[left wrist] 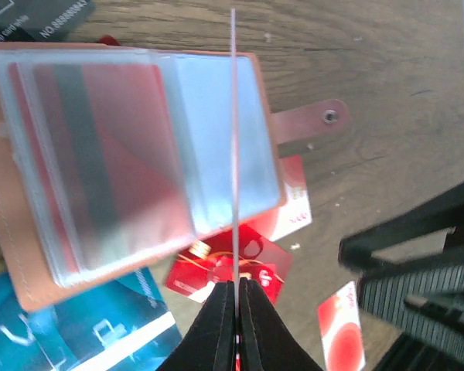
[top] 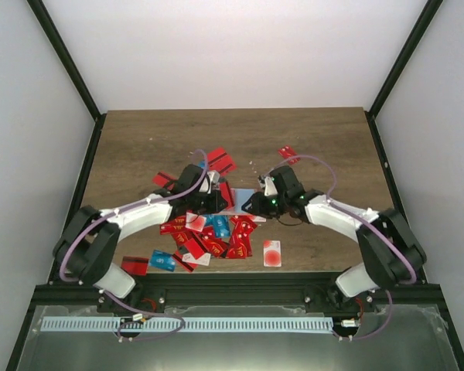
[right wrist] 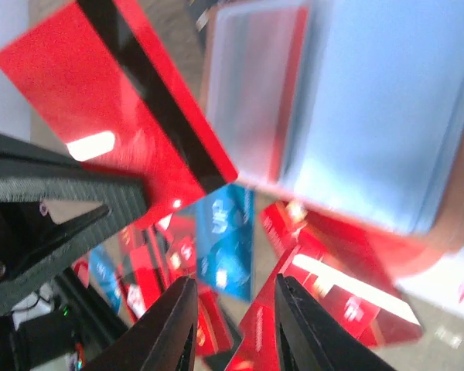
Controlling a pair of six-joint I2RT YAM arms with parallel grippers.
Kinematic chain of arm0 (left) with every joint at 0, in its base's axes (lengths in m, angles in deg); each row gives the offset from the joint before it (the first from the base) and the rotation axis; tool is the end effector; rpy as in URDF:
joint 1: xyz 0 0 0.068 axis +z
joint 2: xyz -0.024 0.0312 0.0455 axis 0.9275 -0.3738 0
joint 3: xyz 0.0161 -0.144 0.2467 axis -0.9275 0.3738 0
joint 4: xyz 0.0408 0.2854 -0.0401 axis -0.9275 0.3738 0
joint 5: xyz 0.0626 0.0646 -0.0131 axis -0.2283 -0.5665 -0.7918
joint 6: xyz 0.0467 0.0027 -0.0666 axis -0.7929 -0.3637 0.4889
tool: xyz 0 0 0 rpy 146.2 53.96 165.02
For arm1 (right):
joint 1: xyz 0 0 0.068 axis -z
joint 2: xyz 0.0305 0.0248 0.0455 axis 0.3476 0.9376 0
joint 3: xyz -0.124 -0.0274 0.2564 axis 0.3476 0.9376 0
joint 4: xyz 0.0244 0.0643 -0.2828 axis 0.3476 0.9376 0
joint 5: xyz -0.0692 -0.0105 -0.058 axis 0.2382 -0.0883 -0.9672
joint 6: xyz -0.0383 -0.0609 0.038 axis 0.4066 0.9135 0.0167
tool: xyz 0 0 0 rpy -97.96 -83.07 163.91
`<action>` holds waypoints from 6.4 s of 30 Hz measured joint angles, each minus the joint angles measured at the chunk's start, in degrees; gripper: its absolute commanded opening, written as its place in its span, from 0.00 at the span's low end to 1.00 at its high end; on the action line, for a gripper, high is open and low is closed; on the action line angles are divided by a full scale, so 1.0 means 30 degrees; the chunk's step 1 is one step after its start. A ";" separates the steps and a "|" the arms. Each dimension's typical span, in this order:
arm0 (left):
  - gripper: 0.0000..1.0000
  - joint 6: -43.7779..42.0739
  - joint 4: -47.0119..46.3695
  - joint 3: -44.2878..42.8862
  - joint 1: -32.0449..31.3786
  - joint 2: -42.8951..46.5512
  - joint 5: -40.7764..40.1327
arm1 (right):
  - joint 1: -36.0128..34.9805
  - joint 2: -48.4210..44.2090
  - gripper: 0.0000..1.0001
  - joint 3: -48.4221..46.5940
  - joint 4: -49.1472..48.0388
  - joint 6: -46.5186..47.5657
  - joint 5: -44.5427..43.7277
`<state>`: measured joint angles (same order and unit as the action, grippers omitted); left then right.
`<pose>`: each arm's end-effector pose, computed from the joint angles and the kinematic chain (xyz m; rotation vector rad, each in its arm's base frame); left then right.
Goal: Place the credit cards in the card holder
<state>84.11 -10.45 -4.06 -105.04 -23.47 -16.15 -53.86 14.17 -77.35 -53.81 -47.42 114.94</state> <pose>0.2631 -0.2293 0.1580 0.1806 2.5704 -0.9910 0.2500 0.2062 0.1597 -0.1161 2.6269 1.1318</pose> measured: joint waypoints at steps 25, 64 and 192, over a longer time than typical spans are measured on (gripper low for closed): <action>0.04 -0.2994 -0.0204 -0.3096 0.2222 -0.6178 0.3796 | 0.4014 0.6346 0.23 -0.1224 -0.2346 0.2273 0.1778; 0.04 -0.1435 -0.1727 -0.2878 0.3002 -0.7169 0.5799 | 0.4233 0.7060 0.22 -0.1574 -0.2820 0.2623 0.2594; 0.04 0.2433 -0.1515 -0.0510 0.3359 -0.6237 0.8196 | 0.2339 1.0644 0.01 -0.7031 -0.1180 0.4991 0.1756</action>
<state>91.41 -14.99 -5.59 -94.97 -42.18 8.44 -46.85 46.10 -98.44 -57.35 -32.44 120.20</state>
